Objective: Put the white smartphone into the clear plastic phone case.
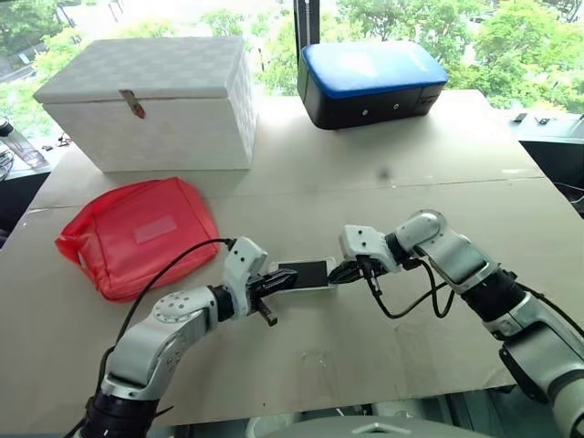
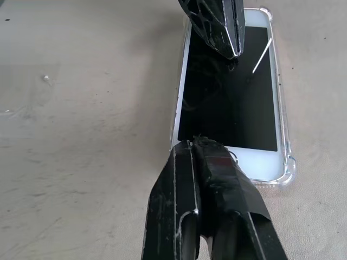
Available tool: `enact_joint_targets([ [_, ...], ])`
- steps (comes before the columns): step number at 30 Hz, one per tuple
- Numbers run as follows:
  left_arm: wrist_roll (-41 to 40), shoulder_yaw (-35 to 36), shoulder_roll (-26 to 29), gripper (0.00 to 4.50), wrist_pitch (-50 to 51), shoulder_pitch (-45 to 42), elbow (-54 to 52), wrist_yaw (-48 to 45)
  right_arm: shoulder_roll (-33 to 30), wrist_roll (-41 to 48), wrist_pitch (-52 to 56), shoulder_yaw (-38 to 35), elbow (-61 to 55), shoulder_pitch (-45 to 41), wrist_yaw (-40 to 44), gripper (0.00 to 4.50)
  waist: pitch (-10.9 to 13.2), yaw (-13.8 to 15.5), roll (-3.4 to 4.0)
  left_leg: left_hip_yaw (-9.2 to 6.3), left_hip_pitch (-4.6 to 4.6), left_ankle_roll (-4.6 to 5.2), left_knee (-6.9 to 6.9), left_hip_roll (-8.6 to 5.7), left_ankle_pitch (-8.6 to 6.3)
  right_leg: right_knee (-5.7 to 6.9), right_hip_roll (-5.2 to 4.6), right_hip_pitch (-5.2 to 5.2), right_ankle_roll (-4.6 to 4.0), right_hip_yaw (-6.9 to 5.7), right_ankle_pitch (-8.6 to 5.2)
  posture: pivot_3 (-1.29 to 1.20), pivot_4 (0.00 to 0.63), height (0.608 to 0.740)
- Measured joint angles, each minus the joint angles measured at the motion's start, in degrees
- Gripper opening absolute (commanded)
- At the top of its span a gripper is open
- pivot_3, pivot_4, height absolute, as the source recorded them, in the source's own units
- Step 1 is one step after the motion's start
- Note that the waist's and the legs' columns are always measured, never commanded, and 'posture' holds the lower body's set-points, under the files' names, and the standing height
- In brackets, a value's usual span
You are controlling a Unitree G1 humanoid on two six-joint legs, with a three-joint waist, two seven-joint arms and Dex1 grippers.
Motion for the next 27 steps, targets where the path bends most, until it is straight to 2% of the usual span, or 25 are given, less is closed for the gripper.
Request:
enact_joint_targets([
  [4,0.2,-0.7,-1.2,0.00,0.5,0.8,-0.3,1.4,2.2,-1.3,-0.8,1.0,6.0,-2.2,2.5,0.02,-0.4,-0.1,0.39,0.03,0.82,0.01,-0.27,0.03,-0.01,-0.17,0.15,0.78,0.00,0.02,-0.05,0.00,0.150,0.740],
  [6,0.2,-1.0,-1.6,0.00,1.1,1.1,-0.3,2.0,3.0,-3.1,-1.9,2.2,8.2,-3.0,3.1,0.02,-0.8,-0.2,0.36,0.05,1.04,0.01,-0.35,0.05,-0.01,-0.21,0.18,0.96,0.00,0.05,-0.06,0.00,0.150,0.740],
  [11,0.7,-0.8,-2.2,0.00,1.7,3.5,-0.3,3.3,5.7,-7.4,-7.6,3.8,14.5,-4.5,4.9,0.02,-1.7,-0.4,0.55,0.07,2.67,-0.07,-1.03,0.18,-0.09,-0.86,0.02,2.53,0.43,0.25,-0.74,0.00,0.150,0.740],
  [17,1.1,-0.5,-2.7,0.00,1.6,4.6,-0.2,3.7,9.7,-8.6,-13.2,2.5,20.8,-5.0,2.1,0.02,-2.1,-1.2,0.58,-0.09,3.29,-0.32,-1.37,0.23,-0.23,-0.84,0.04,3.02,0.36,0.49,-0.82,0.00,0.150,0.740],
  [19,0.6,-0.1,-4.7,0.00,-0.3,4.9,-0.7,3.6,11.3,-7.1,-14.6,-1.8,21.3,-2.1,-2.2,0.02,-1.8,-1.4,0.50,-0.23,3.28,-0.34,-1.41,0.23,-0.22,-0.82,0.05,2.86,0.35,0.44,-0.82,0.00,0.150,0.740],
  [22,-1.1,2.7,-7.3,0.00,-3.5,5.4,-2.2,3.4,11.0,-2.8,-16.3,-8.6,16.0,4.7,-6.4,0.02,-1.1,-1.3,0.49,-0.39,2.01,-0.37,-1.13,0.22,0.07,-0.76,0.14,1.70,0.24,0.31,-0.63,0.00,0.150,0.740],
  [24,-2.4,5.7,-9.6,0.00,-5.9,5.3,-2.9,3.9,10.0,1.3,-13.9,-12.6,10.7,9.8,-7.9,0.02,-0.9,-1.0,0.48,-0.46,0.93,-0.59,-0.89,0.18,0.31,-0.74,0.14,0.76,-0.03,0.24,-0.13,0.00,0.150,0.740],
  [26,-4.3,9.6,-12.1,0.00,-7.8,4.6,-3.5,5.6,8.0,5.0,-9.9,-17.4,3.5,14.1,-10.2,0.57,-0.8,-0.7,0.60,-0.45,-0.38,-0.63,-0.65,0.12,0.36,-0.57,0.07,-0.45,-0.18,0.22,0.14,0.00,0.150,0.740],
  [27,-4.9,11.7,-13.1,0.51,-8.7,4.1,-3.6,6.6,6.3,6.2,-8.6,-20.5,-0.7,16.0,-12.3,0.86,-0.8,-0.4,0.56,-0.50,-0.99,-0.65,-0.41,0.13,0.35,-0.54,0.09,-0.97,-0.19,0.17,0.13,0.00,0.150,0.740],
])
